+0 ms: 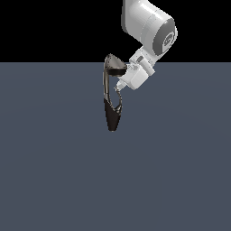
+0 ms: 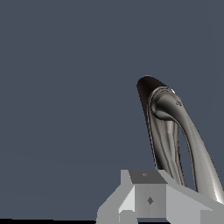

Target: Turn on the faucet by rotating a designated handle.

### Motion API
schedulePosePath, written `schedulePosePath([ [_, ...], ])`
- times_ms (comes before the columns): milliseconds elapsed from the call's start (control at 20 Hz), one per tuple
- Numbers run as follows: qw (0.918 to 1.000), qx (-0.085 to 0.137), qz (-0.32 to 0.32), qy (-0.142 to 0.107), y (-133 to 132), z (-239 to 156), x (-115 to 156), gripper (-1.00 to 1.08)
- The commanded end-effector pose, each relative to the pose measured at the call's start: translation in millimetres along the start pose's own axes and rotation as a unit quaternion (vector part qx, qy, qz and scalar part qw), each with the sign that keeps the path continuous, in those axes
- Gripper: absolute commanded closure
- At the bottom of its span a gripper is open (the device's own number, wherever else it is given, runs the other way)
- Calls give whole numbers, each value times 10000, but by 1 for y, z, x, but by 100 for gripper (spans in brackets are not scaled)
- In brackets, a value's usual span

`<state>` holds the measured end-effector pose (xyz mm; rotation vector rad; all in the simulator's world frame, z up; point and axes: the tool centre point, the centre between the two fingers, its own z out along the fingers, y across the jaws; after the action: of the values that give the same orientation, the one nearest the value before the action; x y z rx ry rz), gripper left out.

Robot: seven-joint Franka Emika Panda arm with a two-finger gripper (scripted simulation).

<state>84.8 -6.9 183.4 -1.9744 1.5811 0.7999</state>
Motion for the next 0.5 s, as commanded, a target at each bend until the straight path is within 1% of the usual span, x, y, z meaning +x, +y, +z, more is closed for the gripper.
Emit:
schedulePosePath([
  [0, 10000, 25, 71, -27, -2, 2, 4, 108],
  [300, 10000, 26, 84, -32, -2, 3, 5, 108],
  [450, 10000, 26, 84, -32, 5, 3, 2, 108],
])
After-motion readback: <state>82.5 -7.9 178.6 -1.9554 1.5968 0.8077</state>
